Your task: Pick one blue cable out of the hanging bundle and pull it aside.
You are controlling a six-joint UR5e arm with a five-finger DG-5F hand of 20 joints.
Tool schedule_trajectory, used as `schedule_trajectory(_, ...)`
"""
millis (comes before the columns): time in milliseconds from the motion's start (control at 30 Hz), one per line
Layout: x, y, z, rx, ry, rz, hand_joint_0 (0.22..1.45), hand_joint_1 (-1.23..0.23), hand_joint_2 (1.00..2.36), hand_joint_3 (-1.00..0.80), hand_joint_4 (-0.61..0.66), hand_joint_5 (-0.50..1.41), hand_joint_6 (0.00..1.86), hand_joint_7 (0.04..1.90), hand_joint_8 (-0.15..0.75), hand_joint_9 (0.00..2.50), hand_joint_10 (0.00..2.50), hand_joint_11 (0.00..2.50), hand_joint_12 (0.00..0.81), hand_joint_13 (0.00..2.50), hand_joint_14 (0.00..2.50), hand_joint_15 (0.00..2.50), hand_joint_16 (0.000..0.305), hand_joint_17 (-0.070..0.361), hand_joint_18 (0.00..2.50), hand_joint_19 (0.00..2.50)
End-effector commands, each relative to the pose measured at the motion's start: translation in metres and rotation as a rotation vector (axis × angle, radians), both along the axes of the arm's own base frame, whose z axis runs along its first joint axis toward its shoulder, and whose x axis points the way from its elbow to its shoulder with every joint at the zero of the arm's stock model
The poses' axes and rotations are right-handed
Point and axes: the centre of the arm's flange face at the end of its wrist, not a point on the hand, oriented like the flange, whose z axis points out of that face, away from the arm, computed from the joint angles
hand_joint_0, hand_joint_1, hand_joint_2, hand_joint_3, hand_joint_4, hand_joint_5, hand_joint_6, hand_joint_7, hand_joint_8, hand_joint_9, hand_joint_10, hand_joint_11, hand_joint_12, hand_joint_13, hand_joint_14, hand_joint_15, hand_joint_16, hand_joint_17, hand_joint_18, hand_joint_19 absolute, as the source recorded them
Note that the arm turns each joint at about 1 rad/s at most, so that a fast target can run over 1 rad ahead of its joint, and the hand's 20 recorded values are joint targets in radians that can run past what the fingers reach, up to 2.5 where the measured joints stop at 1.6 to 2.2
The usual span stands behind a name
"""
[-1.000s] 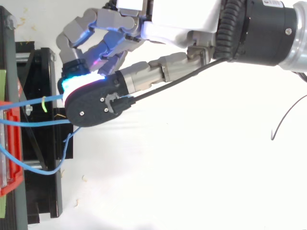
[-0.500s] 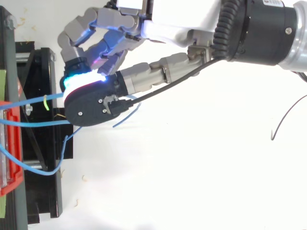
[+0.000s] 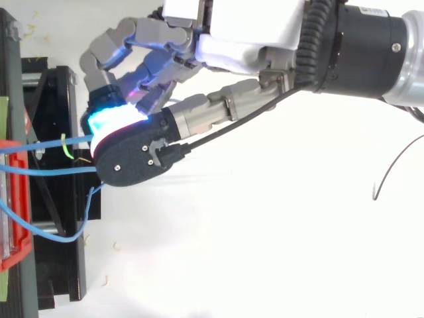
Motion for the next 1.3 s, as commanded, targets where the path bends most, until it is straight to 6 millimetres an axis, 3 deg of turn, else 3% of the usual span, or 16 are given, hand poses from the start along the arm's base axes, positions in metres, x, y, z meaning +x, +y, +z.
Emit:
schedule_trajectory(0, -0.004, 0.003, -0.013, 0.010, 0.026, 0.004, 0.64, -0.79, 1.02, -0.07, -0.21, -0.17, 0.90, 1.41, 0.213, 0.74, 0.01, 0.21, 0.313, 0.55, 0.01, 0.22, 0.043, 0.098, 0.64, 0.41)
schedule_trajectory(167, -0.010, 0.005, -0.029, 0.018, 0.054, 0.003, 0.63, -0.80, 1.01, 0.01, -0.19, -0.15, 0.91, 1.39, 0.240, 0.80, 0.01, 0.24, 0.336, 0.58, 0.01, 0.23, 0.048, 0.108, 0.70, 0.40)
schedule_trajectory(467, -0.014, 0.009, -0.040, 0.039, 0.064, -0.001, 0.63, -0.80, 1.01, 0.04, -0.14, -0.14, 0.91, 1.37, 0.257, 0.86, 0.01, 0.27, 0.348, 0.63, 0.01, 0.25, 0.051, 0.114, 0.73, 0.39)
schedule_trajectory(833, -0.032, 0.013, -0.077, 0.032, 0.142, 0.001, 0.63, -0.81, 1.01, 0.07, -0.11, -0.13, 0.91, 1.38, 0.283, 0.91, 0.01, 0.29, 0.356, 0.66, 0.01, 0.26, 0.052, 0.118, 0.76, 0.39)
schedule_trajectory(1267, -0.028, 0.024, -0.078, 0.025, 0.111, 0.017, 0.63, -0.82, 1.01, 0.08, -0.10, -0.13, 0.90, 1.39, 0.298, 0.95, 0.01, 0.30, 0.356, 0.70, 0.01, 0.28, 0.053, 0.118, 0.80, 0.39)
